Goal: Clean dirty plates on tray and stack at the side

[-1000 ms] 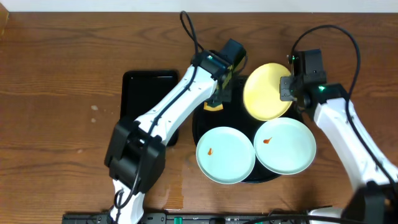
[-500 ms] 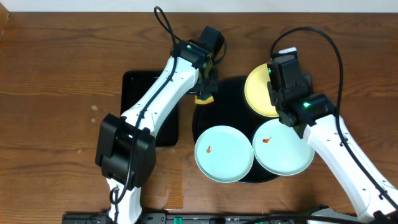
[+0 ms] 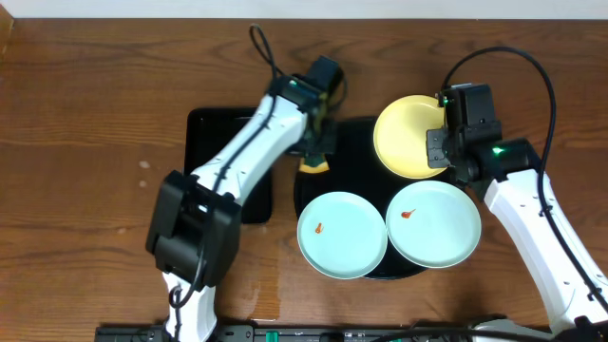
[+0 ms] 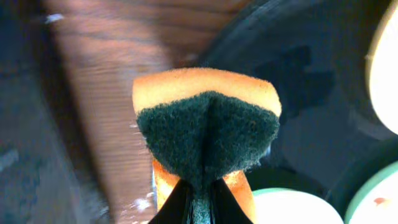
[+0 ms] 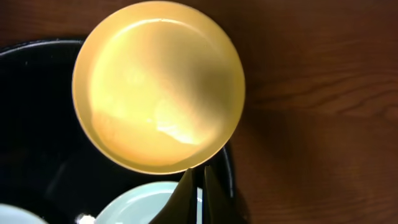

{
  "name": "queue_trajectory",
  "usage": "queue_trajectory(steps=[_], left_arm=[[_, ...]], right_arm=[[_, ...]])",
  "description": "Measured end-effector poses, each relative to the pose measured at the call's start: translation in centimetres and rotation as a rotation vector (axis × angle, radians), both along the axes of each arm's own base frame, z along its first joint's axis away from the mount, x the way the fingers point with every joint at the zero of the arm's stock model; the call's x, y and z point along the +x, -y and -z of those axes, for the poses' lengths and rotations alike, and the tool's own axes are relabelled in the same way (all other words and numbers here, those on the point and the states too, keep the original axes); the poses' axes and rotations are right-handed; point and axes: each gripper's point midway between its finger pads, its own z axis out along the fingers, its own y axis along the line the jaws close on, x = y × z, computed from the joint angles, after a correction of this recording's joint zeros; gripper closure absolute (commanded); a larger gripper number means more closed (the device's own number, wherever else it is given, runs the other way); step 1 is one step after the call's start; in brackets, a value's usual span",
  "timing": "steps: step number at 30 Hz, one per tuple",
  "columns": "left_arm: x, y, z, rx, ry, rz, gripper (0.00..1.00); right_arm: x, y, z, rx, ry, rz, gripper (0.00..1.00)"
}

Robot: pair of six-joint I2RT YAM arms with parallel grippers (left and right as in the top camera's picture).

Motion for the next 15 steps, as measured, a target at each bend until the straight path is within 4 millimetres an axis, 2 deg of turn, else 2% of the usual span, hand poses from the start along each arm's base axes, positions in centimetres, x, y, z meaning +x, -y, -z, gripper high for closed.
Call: queue_trajectory(steps=[3,6,9,11,15], left_arm=[[0.1,-3.9,-1.2,0.016,-0.03,-0.083,0.92],[0.2,-8.9,-3.7,0.04,-0.021,-0.167,0.93],[0.3,-12.5,-5.4,0.054,0.011,-0.217,0.93],[0.2,-13.8,-5.0,0.062,0.02,-0.226,0.93],[-0.6,-14.9,-0.6,0.084,-0.016,-0.205,0.92]], right_arm=[[-0.1,-0.6,0.2,0.045,-0.013,-0.017,0.94],[-0.2,-0.9,0.4,0.107,-0.026,-0.03,0.93],[0.0,0.0,0.4,0.174,-0.031,-0.011,0.91],[0.2,0.9,0.3,0.225,-0.028,0.012,0.89],[0.4,2.5,0.1,0.324,-0.025,0.042,0.83]])
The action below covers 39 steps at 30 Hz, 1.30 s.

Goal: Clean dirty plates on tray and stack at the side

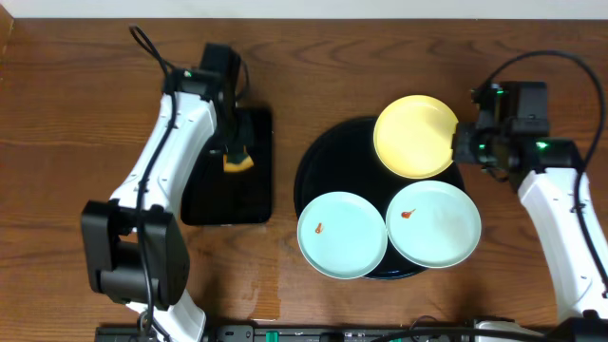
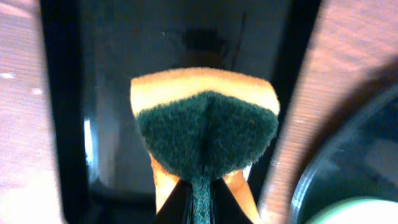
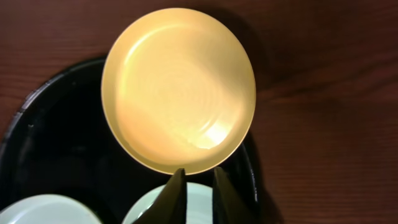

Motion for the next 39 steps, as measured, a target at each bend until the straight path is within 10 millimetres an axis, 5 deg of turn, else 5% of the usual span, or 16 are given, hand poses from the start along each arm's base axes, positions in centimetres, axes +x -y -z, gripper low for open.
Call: queue_trajectory(steps=[5,10,17,25,31,39], left_arm=[[-2.4,-1.6,4.6,0.021,-0.093,-0.004,0.91],[-1.8,-2.5,4.7,0.024,-0.073,-0.015,0.53],[-1.8,-2.4,4.7,0.025,-0.072,-0.008,0.22],[-1.8,-2.4,4.7,0.025,-0.072,-0.007,0.19],[-1.8,-2.4,4.7,0.025,-0.072,-0.007,0.18],[-1.8,-2.4,4.7,0.025,-0.072,-0.007,0.18]], right_arm=[[0.3,0.7,0.5,0.053,-0.008,-0.01,0.76],[1.9,0.6,2.4,0.046,-0.006,-0.071,0.72],[3.9,1.6,7.6,-0.004,-0.074,-0.074,0.72],[5.3,2.3,10.5,-0.053,-0.082,-0.086,0.75],[5.6,3.2,10.5,-0.103,-0.073,-0.076,0.59],[5.0,2.9,10.8,-0.107,-0.096,-0.116,0.62]])
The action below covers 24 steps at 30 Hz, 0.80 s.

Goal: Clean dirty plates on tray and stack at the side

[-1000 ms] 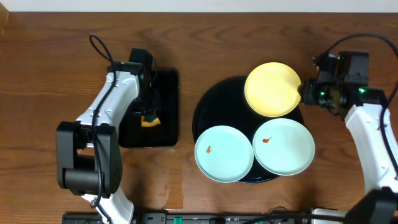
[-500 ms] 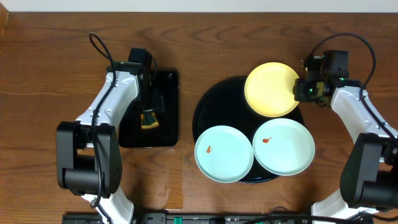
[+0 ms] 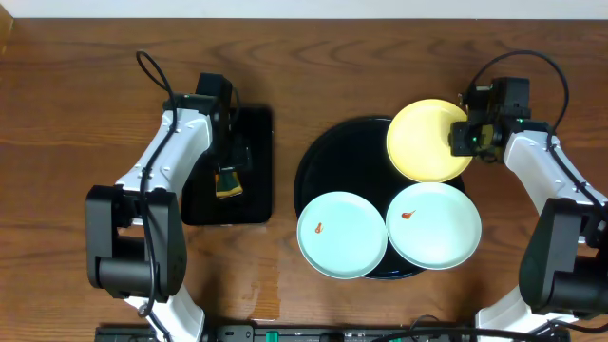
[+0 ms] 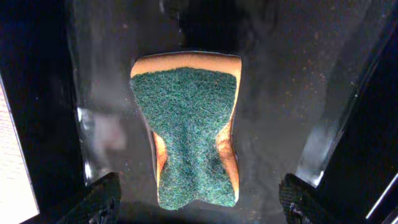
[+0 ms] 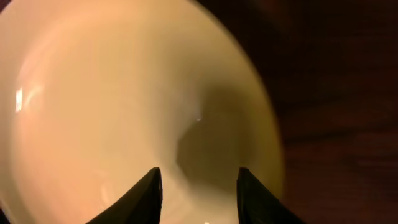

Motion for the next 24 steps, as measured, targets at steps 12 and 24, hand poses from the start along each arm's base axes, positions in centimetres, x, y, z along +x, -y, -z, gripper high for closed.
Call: queue_trajectory(steps=[12,24], left_arm=[[0.0,0.0,0.0,0.0,0.0,0.0,0.18],[0.0,0.0,0.0,0.0,0.0,0.0,0.18]], right_arm=[[0.1,-1.0,-3.6,0.038,0.09,-0.071,0.57],[0.6,3.4,-2.7,-0.061,0.093,-0.026,0.54]])
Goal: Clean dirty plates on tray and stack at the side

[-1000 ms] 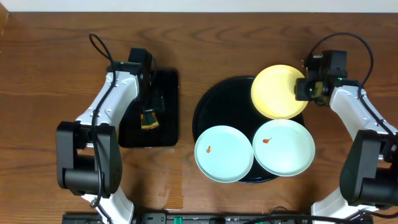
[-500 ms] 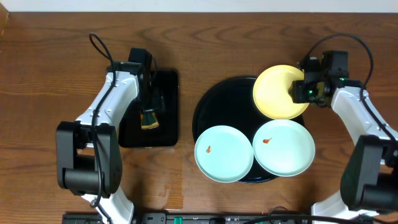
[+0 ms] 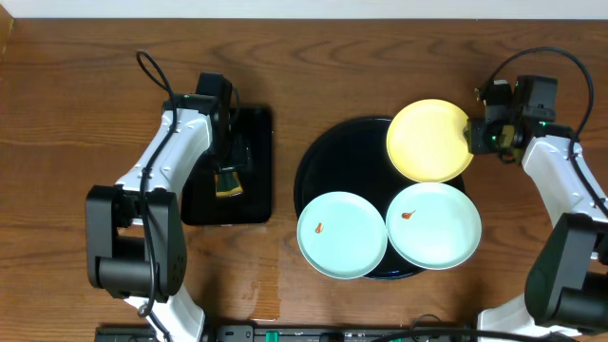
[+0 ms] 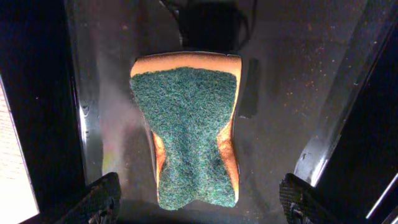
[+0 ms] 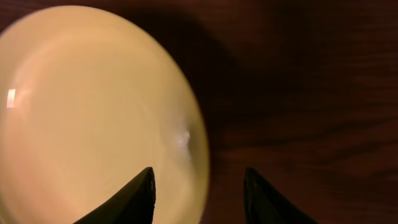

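Observation:
A clean-looking yellow plate (image 3: 427, 141) lies at the far right of the round black tray (image 3: 318, 171), partly overhanging its edge. My right gripper (image 3: 475, 141) is open, with the yellow plate's (image 5: 93, 112) right rim between the fingers of the right gripper (image 5: 200, 193). Two pale teal plates (image 3: 342, 235) (image 3: 434, 225), each with a red stain, sit at the tray's front. The orange sponge with a green scouring face (image 4: 186, 124) lies in the black rectangular tray (image 3: 256, 204). My left gripper (image 4: 199, 202) hangs open over it, touching nothing.
The rectangular tray's raised walls (image 4: 339, 106) stand on either side of the sponge (image 3: 228, 180). Brown wooden table (image 3: 76, 123) lies all round both trays, with bare wood right of the yellow plate (image 5: 298, 93). Arm cables loop over the table's far side.
My right gripper was over the yellow plate's inside; now it is farther right, jaws wider, astride the plate's right rim. The left gripper and sponge have not moved.
First my left gripper held the sponge over the round tray's edge while the right was shut at the yellow plate's rim. Then the sponge hung over the rectangular tray. Later it lay released there, the plate a little farther right. Now the right gripper straddles the rim.

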{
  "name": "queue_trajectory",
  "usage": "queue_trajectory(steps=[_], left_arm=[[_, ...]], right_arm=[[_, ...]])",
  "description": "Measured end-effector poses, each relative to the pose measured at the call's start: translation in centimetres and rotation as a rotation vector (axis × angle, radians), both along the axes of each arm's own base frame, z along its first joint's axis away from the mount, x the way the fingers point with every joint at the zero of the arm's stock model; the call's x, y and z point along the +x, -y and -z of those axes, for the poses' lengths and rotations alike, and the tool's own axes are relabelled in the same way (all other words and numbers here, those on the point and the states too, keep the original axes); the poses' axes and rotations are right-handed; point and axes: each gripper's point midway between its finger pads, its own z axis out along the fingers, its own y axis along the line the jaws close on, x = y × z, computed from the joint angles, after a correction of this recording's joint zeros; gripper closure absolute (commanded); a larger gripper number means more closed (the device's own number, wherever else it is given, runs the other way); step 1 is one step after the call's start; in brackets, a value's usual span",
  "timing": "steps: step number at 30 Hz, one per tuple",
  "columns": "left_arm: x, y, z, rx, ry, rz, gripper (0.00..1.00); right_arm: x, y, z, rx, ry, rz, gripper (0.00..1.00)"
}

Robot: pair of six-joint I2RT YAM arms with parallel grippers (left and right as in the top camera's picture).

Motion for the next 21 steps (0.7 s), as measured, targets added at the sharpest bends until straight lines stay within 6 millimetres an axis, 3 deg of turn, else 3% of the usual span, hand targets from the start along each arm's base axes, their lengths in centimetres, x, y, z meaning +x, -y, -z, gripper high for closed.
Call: queue_trajectory(steps=[7,11,18,21], left_arm=[[0.0,0.0,0.0,0.0,0.0,0.0,0.17],[0.0,0.0,0.0,0.0,0.0,0.0,0.18],[0.0,0.0,0.0,0.0,0.0,0.0,0.18],[0.0,0.0,0.0,0.0,0.0,0.0,0.18]], right_arm=[[0.7,0.3,0.1,-0.002,0.028,-0.017,0.56],[0.9,0.8,1.5,0.007,0.008,-0.011,0.59],[0.9,0.8,3.7,0.039,-0.031,0.011,0.95],[0.9,0.6,3.7,0.057,-0.034,0.021,0.99]])
